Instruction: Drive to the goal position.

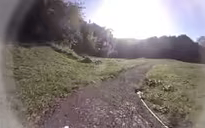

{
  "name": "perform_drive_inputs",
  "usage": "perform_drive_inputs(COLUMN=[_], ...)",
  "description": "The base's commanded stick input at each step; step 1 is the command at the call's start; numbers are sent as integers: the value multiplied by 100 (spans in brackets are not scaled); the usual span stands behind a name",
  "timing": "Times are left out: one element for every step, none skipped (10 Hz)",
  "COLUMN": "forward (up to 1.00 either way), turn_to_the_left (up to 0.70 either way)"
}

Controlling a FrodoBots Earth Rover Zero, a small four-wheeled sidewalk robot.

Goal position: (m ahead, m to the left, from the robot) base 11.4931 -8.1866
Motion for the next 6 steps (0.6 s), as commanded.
perform_drive_inputs(forward=[100, 100, 100, 100, 100, 100], turn_to_the_left=[-38, -38, -38, -38, -36, -33])
